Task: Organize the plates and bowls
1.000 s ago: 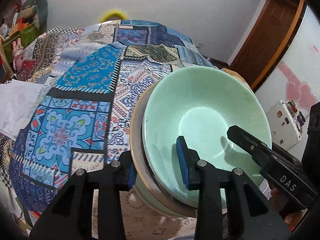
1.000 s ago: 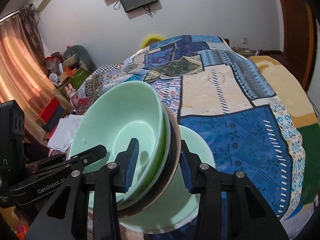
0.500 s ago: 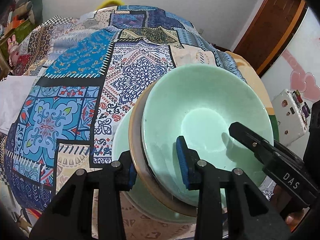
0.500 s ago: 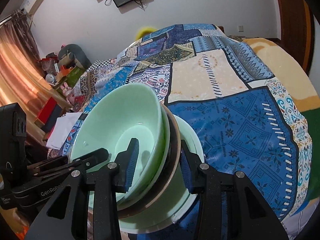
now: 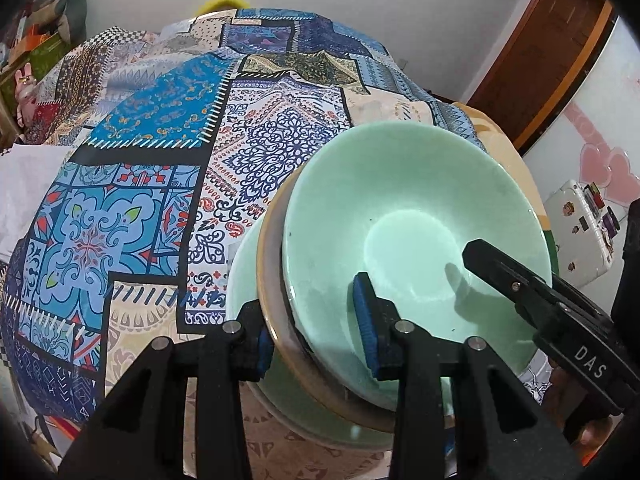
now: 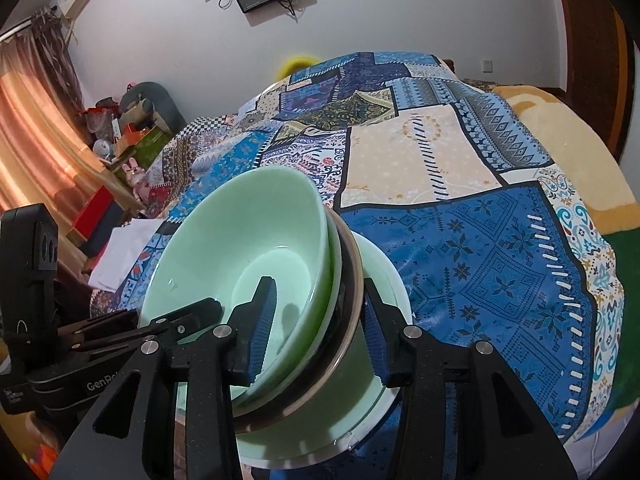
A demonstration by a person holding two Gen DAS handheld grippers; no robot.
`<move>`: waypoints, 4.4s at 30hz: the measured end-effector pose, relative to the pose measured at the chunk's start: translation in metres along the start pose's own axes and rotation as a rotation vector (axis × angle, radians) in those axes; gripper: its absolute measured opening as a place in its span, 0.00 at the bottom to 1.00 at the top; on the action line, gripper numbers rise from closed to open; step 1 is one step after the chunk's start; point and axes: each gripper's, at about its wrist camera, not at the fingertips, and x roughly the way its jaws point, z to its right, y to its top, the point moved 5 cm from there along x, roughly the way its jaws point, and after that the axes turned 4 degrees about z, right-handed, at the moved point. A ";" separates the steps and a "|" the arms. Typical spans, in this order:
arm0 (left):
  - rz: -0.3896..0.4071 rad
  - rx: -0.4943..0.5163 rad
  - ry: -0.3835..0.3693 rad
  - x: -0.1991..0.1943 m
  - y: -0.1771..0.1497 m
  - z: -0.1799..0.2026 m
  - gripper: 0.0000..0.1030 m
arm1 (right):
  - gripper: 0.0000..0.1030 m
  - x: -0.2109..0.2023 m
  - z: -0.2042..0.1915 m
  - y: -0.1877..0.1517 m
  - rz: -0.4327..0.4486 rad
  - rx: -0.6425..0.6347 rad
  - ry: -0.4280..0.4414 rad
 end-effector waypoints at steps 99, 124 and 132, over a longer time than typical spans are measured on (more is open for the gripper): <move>0.717 0.178 0.018 -0.257 0.003 0.049 1.00 | 1.00 -0.193 -0.073 0.039 0.539 -0.225 0.051; 0.735 0.208 0.029 -0.260 -0.001 0.055 1.00 | 1.00 -0.186 -0.074 0.039 0.517 -0.230 0.055; 0.739 0.217 0.033 -0.259 -0.001 0.056 1.00 | 1.00 -0.186 -0.073 0.038 0.513 -0.231 0.057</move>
